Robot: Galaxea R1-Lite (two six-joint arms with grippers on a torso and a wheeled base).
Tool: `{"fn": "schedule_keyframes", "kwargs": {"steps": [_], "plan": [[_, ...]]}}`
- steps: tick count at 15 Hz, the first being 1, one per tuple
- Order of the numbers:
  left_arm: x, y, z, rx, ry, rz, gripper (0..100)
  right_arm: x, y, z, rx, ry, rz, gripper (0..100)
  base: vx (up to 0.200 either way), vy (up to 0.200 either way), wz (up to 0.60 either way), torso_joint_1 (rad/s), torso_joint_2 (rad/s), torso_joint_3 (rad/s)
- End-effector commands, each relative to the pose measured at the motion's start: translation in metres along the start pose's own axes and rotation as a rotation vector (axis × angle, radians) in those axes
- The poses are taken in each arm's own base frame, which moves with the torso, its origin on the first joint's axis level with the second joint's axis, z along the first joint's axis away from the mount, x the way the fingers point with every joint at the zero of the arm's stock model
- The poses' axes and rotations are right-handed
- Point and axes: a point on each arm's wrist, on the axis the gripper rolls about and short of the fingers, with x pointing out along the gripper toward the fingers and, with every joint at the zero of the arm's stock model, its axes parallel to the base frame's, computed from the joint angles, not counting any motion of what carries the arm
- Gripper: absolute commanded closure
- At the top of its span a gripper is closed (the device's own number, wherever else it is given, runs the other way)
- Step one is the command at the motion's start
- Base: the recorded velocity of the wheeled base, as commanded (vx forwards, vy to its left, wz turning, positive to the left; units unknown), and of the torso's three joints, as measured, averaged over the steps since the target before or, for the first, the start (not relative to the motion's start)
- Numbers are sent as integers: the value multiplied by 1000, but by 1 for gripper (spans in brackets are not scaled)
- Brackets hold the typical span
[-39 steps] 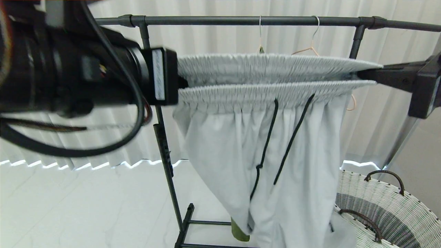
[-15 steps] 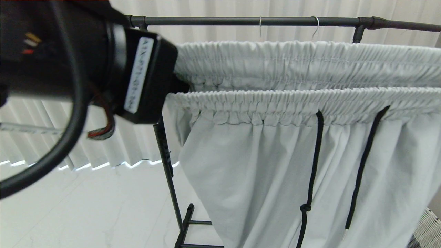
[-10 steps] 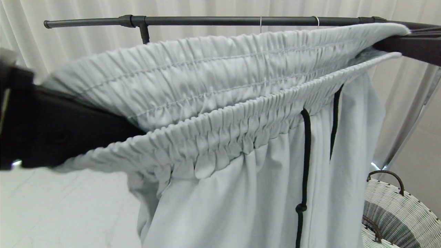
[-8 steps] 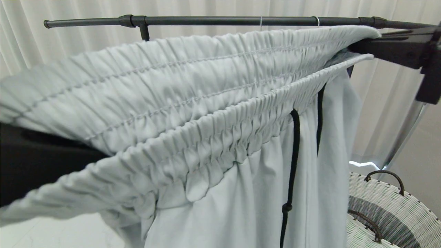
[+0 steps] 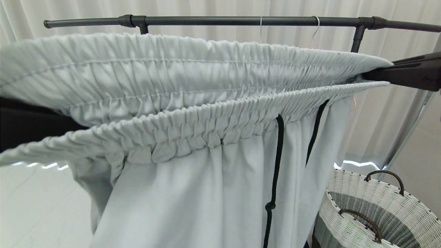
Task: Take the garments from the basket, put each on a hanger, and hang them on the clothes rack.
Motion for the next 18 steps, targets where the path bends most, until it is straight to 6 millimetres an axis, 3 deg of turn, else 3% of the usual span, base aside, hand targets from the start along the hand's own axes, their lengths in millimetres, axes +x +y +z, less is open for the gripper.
{"fn": "schedule_keyframes", "kwargs": {"steps": [1,4,8,13,14,18], "plan": [[20,5,11,-6,8,136,100,-40,-7,12,55,-41,-2,100,0,0,0,0,0,0],[48,-5,21,-63,-4,159,100,-52,14,-7,69,0,148,100,0,0,0,0,0,0],[46,-5,22,-68,-17,159,100,-43,16,0,75,-47,120,100,0,0,0,0,0,0],[40,-4,26,-74,-47,171,100,-49,13,1,83,-59,80,100,0,0,0,0,0,0],[40,-4,26,-74,-48,175,100,-51,13,0,85,-54,81,0,0,0,0,0,0,0],[40,-2,26,-74,-58,238,100,-53,13,-5,79,-43,87,0,0,0,0,0,0,0]]}}
